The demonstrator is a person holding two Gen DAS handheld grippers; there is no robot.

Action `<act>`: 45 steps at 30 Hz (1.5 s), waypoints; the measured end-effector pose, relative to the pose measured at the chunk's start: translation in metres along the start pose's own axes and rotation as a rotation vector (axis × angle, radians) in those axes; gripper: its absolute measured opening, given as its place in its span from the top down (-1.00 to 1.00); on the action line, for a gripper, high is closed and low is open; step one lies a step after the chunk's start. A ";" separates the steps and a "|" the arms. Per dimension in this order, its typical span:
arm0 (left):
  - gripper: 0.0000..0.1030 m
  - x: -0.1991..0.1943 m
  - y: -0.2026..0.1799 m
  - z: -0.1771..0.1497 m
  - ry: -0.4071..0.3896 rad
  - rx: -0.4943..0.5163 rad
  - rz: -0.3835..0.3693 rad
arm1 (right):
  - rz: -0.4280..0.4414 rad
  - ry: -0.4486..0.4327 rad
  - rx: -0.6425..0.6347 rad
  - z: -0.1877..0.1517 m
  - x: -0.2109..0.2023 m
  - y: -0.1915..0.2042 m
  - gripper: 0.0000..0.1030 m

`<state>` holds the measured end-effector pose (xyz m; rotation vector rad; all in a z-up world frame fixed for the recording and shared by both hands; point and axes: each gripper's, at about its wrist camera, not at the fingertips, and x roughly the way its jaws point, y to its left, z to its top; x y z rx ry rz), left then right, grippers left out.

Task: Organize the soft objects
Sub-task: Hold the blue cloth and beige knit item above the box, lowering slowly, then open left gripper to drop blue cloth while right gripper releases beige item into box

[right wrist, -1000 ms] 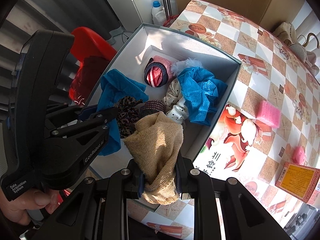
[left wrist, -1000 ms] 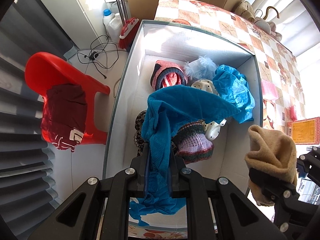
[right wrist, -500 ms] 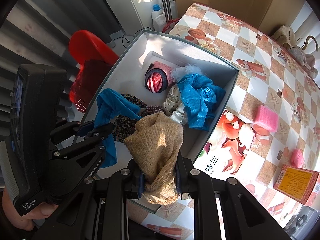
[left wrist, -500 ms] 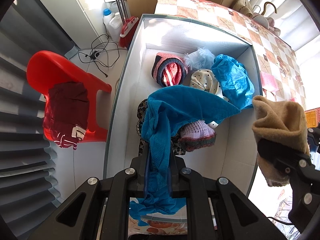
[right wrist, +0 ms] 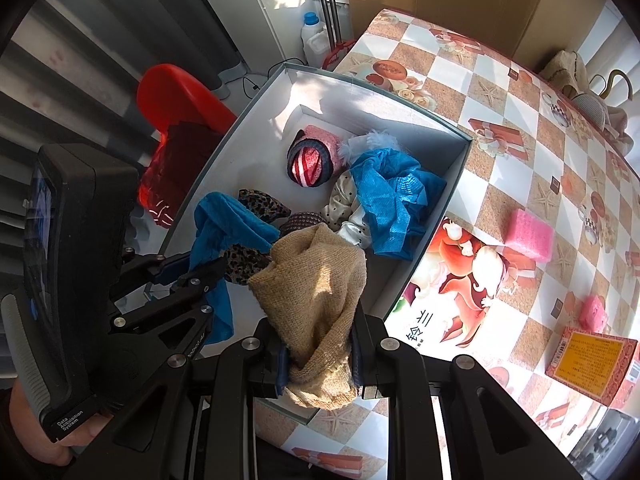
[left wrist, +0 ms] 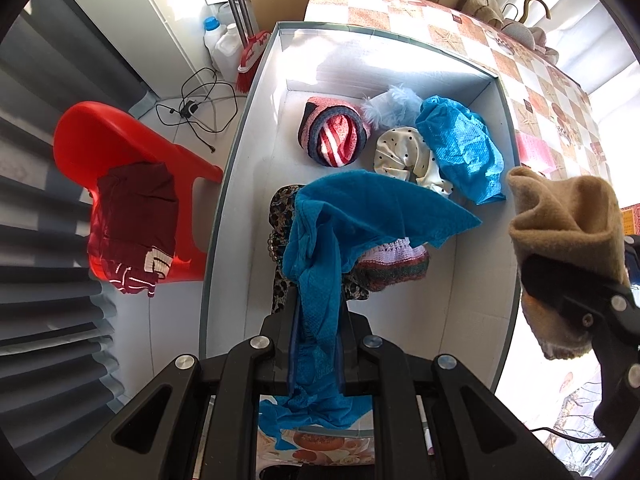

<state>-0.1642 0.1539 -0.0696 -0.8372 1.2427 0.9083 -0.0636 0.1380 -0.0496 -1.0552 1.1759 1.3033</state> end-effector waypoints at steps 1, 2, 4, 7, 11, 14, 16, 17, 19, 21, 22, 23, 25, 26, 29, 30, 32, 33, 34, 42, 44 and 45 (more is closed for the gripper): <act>0.70 0.000 0.000 0.000 0.000 0.000 0.000 | 0.001 -0.001 0.000 0.000 0.000 0.000 0.54; 0.70 0.000 0.000 0.000 0.000 0.000 0.001 | 0.001 -0.001 0.000 0.000 0.000 0.000 0.54; 0.70 0.000 0.000 -0.001 0.001 -0.001 0.002 | 0.002 -0.002 0.000 0.000 0.000 0.000 0.54; 0.70 0.000 0.000 -0.002 0.002 -0.001 0.002 | 0.004 -0.002 0.001 0.002 0.001 0.001 0.54; 0.68 0.001 0.001 -0.002 0.004 -0.001 0.001 | 0.004 -0.002 0.002 0.002 0.002 0.001 0.54; 0.65 0.001 0.001 -0.003 0.003 -0.001 0.001 | 0.006 -0.003 0.001 0.005 0.002 0.001 0.54; 0.65 0.001 0.001 -0.003 0.005 -0.002 0.001 | 0.007 -0.004 0.001 0.008 0.002 0.000 0.54; 0.65 0.001 0.001 -0.003 0.003 -0.003 0.000 | 0.008 -0.004 0.001 0.009 0.002 0.000 0.54; 0.37 0.000 0.002 -0.002 0.001 -0.006 -0.016 | 0.023 -0.008 0.002 0.012 0.001 0.000 0.45; -0.19 -0.002 0.001 -0.003 -0.005 -0.006 0.006 | 0.047 -0.016 0.008 0.015 -0.002 -0.001 -0.22; -0.46 -0.003 0.000 -0.002 -0.006 -0.005 0.021 | 0.034 -0.034 0.009 0.016 -0.004 0.000 -0.35; -0.49 -0.004 -0.001 -0.003 -0.012 -0.001 0.011 | 0.015 -0.052 0.006 0.017 -0.007 0.000 -0.35; -0.54 -0.006 0.000 -0.003 -0.022 0.008 -0.010 | 0.024 -0.065 -0.003 0.019 -0.011 0.000 -0.35; -0.56 -0.006 -0.001 -0.003 -0.027 0.017 -0.015 | 0.021 -0.070 0.001 0.020 -0.012 -0.002 -0.35; -0.57 -0.009 -0.003 -0.003 -0.041 0.041 -0.018 | 0.012 -0.081 0.010 0.019 -0.016 -0.007 -0.35; -0.57 -0.009 -0.004 -0.004 -0.042 0.042 -0.016 | 0.008 -0.083 0.014 0.019 -0.017 -0.009 -0.35; -0.58 -0.010 -0.003 -0.003 -0.043 0.032 -0.027 | 0.000 -0.089 0.014 0.016 -0.019 -0.012 -0.35; -0.58 -0.010 -0.002 -0.002 -0.042 0.026 -0.034 | -0.004 -0.092 0.014 0.015 -0.020 -0.014 -0.35; -0.59 -0.011 -0.002 -0.001 -0.042 0.020 -0.038 | -0.008 -0.095 0.014 0.013 -0.021 -0.015 -0.35; -0.71 -0.017 -0.003 0.000 -0.068 0.002 -0.046 | -0.017 -0.097 0.041 0.003 -0.023 -0.024 -0.35; -0.73 -0.019 -0.004 0.000 -0.077 -0.001 -0.047 | -0.018 -0.096 0.053 0.001 -0.024 -0.027 -0.35; -0.73 -0.019 -0.004 0.000 -0.077 0.002 -0.043 | -0.019 -0.096 0.059 0.000 -0.024 -0.028 -0.35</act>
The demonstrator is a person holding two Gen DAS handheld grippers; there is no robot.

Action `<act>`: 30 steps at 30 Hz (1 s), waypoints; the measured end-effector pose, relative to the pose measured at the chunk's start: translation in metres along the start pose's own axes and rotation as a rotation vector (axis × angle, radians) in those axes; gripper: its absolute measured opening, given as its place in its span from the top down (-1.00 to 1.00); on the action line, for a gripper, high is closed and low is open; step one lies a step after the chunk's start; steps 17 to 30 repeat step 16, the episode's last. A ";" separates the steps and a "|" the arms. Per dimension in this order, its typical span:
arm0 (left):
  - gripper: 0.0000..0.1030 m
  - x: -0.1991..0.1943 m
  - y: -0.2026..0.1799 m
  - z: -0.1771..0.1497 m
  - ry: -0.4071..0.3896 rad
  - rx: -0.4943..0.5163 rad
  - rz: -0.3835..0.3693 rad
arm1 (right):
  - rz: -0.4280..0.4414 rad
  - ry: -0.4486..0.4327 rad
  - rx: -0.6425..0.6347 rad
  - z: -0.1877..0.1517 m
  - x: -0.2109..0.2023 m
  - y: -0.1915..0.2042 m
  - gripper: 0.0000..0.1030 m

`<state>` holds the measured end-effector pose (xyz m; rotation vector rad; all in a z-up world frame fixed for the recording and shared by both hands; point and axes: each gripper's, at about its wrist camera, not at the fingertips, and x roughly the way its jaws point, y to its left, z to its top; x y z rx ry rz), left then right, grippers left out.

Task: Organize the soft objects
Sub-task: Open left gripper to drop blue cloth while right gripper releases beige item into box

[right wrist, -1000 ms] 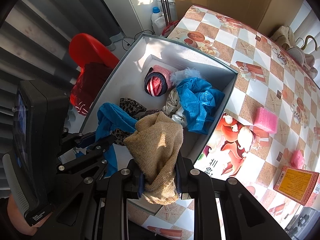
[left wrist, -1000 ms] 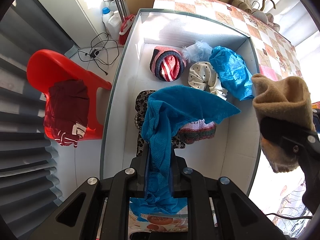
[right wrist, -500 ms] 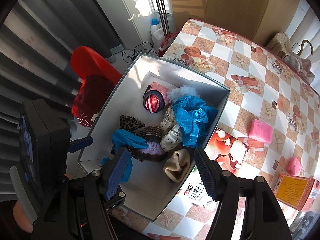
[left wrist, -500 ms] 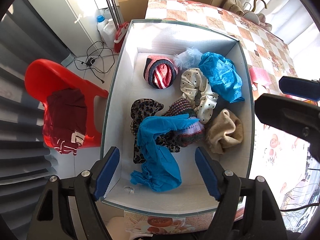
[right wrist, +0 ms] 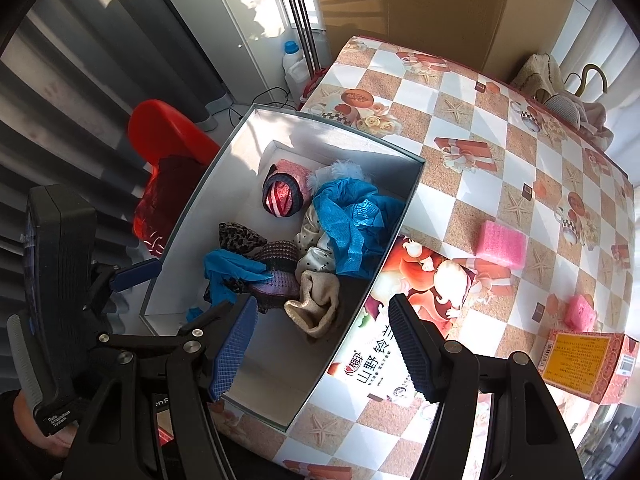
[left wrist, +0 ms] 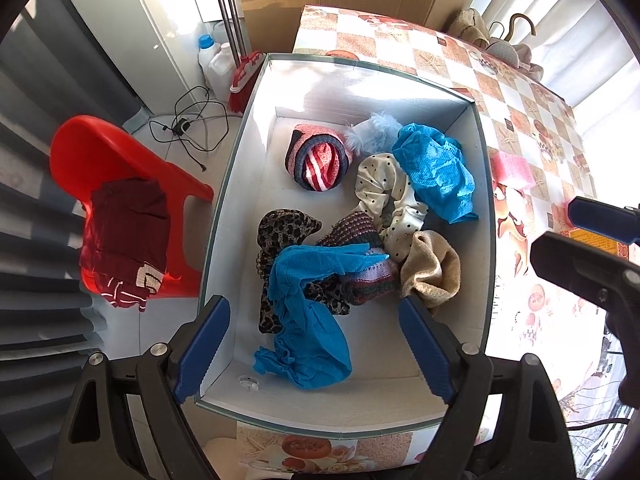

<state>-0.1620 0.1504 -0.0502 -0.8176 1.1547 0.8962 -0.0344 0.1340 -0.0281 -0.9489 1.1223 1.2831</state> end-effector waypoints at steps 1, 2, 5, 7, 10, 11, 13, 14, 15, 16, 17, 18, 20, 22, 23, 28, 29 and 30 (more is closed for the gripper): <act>-0.73 0.000 -0.001 0.000 0.001 0.003 0.004 | -0.001 0.000 0.004 -0.001 0.000 -0.001 -0.35; -0.73 0.000 -0.001 0.000 0.001 0.006 0.007 | -0.002 0.000 0.006 -0.001 0.000 -0.002 -0.35; -0.74 -0.001 -0.002 -0.001 -0.002 0.004 0.011 | -0.003 -0.001 0.010 -0.002 -0.001 -0.003 -0.35; -0.74 -0.003 -0.001 -0.002 -0.019 -0.014 0.002 | -0.003 -0.002 0.011 -0.002 -0.001 -0.003 -0.35; -0.74 -0.016 0.001 -0.005 -0.066 -0.056 0.004 | -0.007 -0.005 0.012 -0.004 -0.002 -0.003 -0.35; -0.74 -0.019 0.001 -0.006 -0.084 -0.062 0.026 | -0.008 -0.006 0.014 -0.004 -0.002 -0.004 -0.35; -0.74 -0.022 -0.002 -0.007 -0.089 -0.049 0.068 | -0.011 -0.011 0.020 -0.007 -0.004 -0.007 -0.35; -0.74 -0.021 -0.004 -0.006 -0.083 -0.037 0.084 | -0.013 -0.013 0.024 -0.009 -0.005 -0.009 -0.35; -0.74 -0.019 -0.005 -0.005 -0.070 -0.030 0.092 | -0.015 -0.015 0.030 -0.010 -0.006 -0.011 -0.35; -0.74 -0.017 -0.005 -0.005 -0.051 -0.027 0.083 | -0.016 -0.016 0.037 -0.012 -0.006 -0.014 -0.35; -0.74 -0.017 -0.005 -0.005 -0.051 -0.027 0.083 | -0.016 -0.016 0.037 -0.012 -0.006 -0.014 -0.35; -0.74 -0.017 -0.005 -0.005 -0.051 -0.027 0.083 | -0.016 -0.016 0.037 -0.012 -0.006 -0.014 -0.35; -0.74 -0.017 -0.005 -0.005 -0.051 -0.027 0.083 | -0.016 -0.016 0.037 -0.012 -0.006 -0.014 -0.35; -0.74 -0.017 -0.005 -0.005 -0.051 -0.027 0.083 | -0.016 -0.016 0.037 -0.012 -0.006 -0.014 -0.35; -0.74 -0.017 -0.005 -0.005 -0.051 -0.027 0.083 | -0.016 -0.016 0.037 -0.012 -0.006 -0.014 -0.35; -0.74 -0.017 -0.005 -0.005 -0.051 -0.027 0.083 | -0.016 -0.016 0.037 -0.012 -0.006 -0.014 -0.35; -0.74 -0.017 -0.005 -0.005 -0.051 -0.027 0.083 | -0.016 -0.016 0.037 -0.012 -0.006 -0.014 -0.35; -0.74 -0.017 -0.005 -0.005 -0.051 -0.027 0.083 | -0.016 -0.016 0.037 -0.012 -0.006 -0.014 -0.35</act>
